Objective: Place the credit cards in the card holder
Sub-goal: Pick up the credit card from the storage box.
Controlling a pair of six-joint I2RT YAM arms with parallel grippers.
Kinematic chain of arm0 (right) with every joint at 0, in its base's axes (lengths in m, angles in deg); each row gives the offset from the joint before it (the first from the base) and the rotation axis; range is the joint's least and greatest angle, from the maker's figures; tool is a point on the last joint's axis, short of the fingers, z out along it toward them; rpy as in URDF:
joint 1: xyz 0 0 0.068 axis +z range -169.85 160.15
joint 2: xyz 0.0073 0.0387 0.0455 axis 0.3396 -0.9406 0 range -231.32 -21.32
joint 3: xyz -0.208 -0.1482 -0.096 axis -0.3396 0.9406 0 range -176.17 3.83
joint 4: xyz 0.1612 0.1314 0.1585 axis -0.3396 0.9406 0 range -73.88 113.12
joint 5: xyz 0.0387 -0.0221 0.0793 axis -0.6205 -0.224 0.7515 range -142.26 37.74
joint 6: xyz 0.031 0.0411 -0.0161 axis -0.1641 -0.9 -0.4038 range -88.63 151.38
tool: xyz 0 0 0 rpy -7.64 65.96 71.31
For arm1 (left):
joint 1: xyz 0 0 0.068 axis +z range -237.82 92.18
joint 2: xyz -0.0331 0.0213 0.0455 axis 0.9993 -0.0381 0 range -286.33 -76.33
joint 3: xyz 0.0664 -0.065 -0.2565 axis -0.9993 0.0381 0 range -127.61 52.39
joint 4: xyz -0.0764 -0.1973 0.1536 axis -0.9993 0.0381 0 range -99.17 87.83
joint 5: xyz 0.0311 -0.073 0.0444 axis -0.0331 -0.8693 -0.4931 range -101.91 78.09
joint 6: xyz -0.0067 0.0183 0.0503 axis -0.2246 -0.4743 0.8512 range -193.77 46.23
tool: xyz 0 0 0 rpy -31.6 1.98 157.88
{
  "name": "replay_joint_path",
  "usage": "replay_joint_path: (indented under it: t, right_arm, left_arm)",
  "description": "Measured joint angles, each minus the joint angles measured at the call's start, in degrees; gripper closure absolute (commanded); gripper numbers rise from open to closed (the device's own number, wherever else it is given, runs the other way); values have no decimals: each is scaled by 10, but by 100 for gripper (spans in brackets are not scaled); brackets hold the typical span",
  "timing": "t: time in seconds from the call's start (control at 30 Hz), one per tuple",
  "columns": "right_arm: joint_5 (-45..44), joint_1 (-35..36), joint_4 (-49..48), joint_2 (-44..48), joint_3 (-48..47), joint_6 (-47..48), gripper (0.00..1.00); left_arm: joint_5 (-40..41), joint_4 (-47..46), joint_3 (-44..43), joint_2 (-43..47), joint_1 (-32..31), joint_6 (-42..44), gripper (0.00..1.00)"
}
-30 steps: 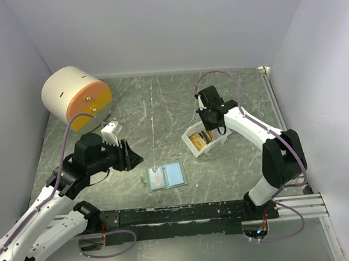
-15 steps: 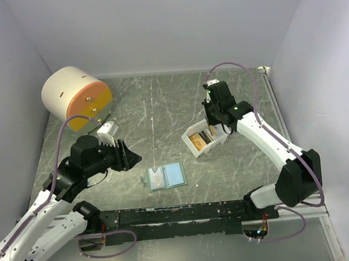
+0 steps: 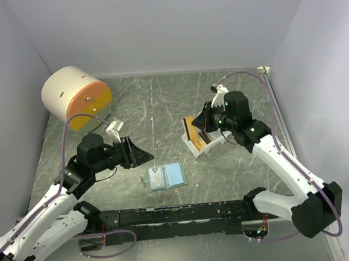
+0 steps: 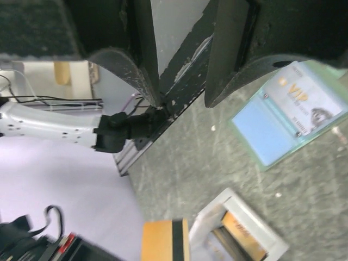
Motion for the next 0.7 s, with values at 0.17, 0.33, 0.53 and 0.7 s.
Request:
replay_joint_path:
  t: [0.17, 0.33, 0.53, 0.7]
  right_arm:
    - [111, 0, -141, 54, 100, -117, 100]
    - [175, 2, -259, 66, 184, -226, 100]
    - [214, 4, -379, 71, 232, -322, 100]
    - [232, 9, -436, 71, 241, -365, 100]
  left_arm:
    - [-37, -87, 1, -52, 0, -34, 41]
    - [-67, -157, 1, -116, 0, -49, 39]
    - [-105, -257, 9, -184, 0, -69, 39]
    - [-131, -334, 27, -228, -2, -92, 47]
